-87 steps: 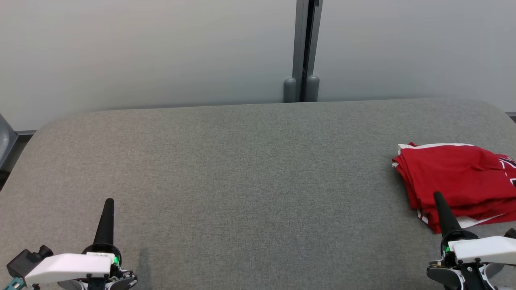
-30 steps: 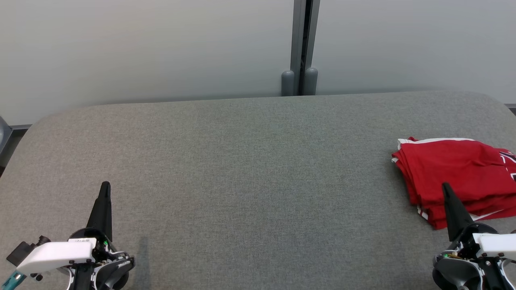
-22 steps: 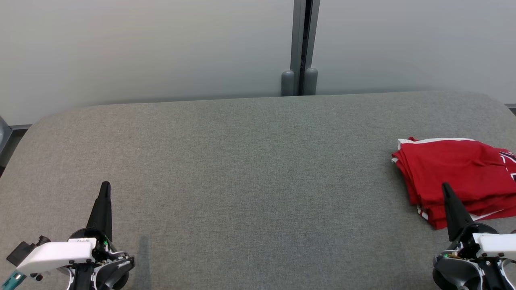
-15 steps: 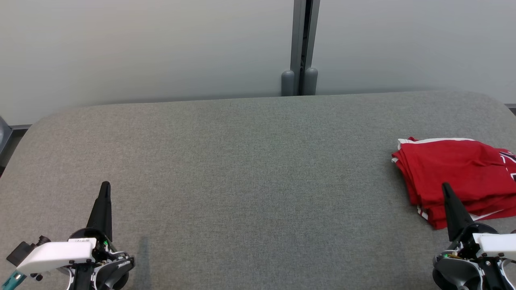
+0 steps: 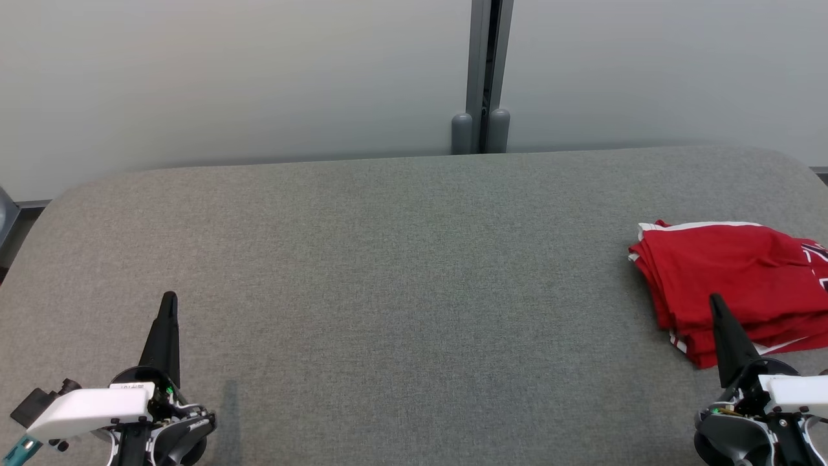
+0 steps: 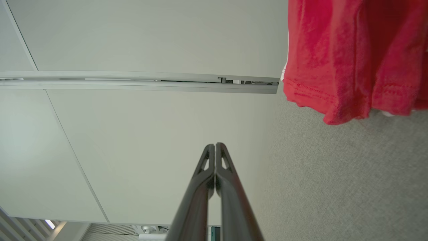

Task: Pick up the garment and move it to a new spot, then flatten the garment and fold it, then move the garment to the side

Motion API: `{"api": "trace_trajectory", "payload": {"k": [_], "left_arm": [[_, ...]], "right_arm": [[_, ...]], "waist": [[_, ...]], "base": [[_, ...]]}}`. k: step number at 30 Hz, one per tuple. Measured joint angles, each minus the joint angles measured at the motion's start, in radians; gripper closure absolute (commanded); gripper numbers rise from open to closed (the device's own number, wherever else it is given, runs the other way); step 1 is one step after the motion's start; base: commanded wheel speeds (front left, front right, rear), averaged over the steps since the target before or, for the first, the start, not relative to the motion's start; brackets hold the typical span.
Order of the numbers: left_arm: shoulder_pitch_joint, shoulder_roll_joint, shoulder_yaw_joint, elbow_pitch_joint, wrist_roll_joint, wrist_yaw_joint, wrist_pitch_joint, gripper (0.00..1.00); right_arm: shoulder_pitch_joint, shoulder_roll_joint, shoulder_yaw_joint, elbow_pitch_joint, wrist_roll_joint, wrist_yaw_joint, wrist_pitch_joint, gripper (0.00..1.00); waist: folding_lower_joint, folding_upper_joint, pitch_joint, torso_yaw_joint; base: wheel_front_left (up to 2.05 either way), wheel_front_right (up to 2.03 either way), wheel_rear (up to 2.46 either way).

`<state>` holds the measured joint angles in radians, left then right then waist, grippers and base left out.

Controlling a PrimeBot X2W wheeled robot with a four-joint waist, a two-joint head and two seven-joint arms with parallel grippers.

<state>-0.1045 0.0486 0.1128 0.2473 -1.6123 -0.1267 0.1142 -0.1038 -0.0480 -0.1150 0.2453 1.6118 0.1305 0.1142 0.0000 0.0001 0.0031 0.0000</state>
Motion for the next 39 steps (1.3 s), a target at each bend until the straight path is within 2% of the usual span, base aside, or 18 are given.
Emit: {"api": "trace_trajectory", "payload": {"k": [39], "left_arm": [[0.000, 0.000, 0.000, 0.000, 0.000, 0.000, 0.000, 1.00]], "right_arm": [[0.000, 0.000, 0.000, 0.000, 0.000, 0.000, 0.000, 1.00]], "waist": [[0.0000, 0.0000, 0.000, 0.000]], "base": [[0.00, 0.00, 0.00]]}}
